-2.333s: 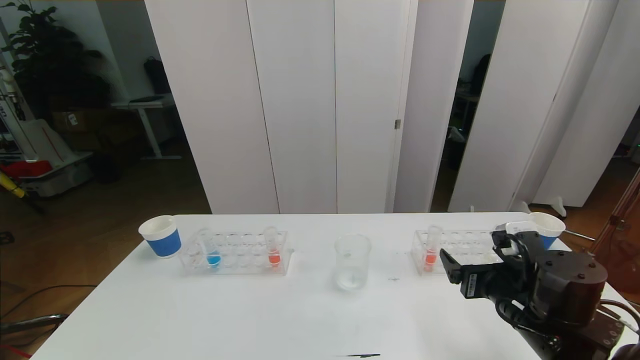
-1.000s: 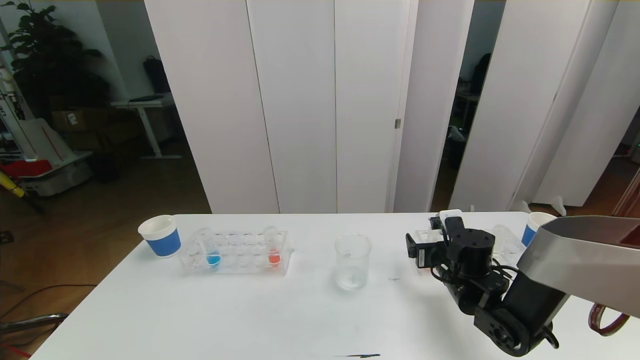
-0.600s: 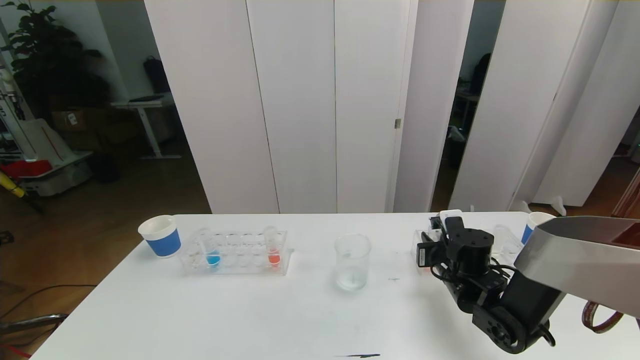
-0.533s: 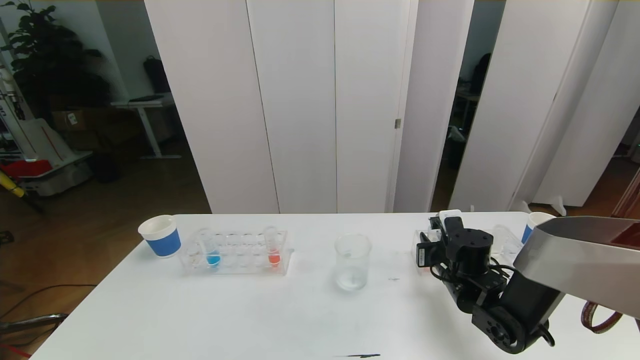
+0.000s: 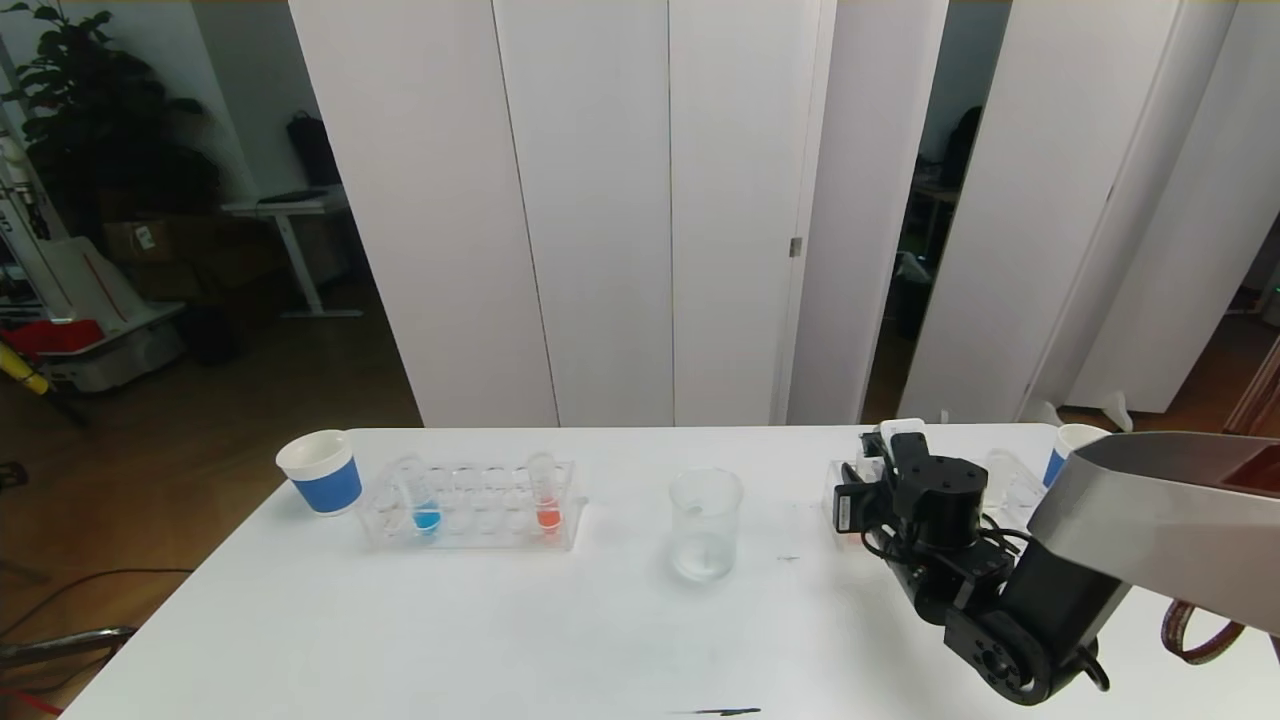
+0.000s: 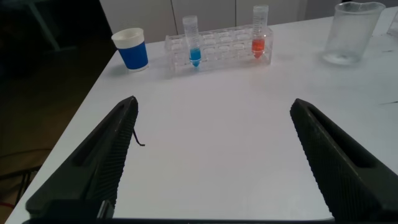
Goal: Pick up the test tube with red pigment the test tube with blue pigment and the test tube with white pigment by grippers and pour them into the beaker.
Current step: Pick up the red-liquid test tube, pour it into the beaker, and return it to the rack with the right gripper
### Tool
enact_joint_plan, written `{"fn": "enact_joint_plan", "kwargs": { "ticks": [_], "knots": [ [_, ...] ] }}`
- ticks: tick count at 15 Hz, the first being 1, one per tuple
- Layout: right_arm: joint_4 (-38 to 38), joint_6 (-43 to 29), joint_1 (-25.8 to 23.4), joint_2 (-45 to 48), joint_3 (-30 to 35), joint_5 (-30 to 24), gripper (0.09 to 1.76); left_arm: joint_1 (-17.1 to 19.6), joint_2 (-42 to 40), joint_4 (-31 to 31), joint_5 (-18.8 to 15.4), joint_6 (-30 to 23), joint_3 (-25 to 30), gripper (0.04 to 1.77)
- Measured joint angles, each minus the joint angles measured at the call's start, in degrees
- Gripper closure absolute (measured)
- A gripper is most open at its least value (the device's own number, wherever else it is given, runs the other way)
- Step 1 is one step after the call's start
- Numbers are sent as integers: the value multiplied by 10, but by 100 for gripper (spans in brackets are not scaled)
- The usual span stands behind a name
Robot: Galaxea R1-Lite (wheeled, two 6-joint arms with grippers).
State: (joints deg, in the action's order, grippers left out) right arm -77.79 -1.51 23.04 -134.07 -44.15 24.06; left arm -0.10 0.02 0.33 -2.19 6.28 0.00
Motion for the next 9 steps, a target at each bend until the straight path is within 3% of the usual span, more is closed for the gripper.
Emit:
{"fn": "enact_joint_plan", "kwargs": {
  "ticks": [9],
  "knots": [
    [1, 0, -6, 50, -5, -4, 128, 0, 0, 0, 0, 0, 0, 6]
  ]
}}
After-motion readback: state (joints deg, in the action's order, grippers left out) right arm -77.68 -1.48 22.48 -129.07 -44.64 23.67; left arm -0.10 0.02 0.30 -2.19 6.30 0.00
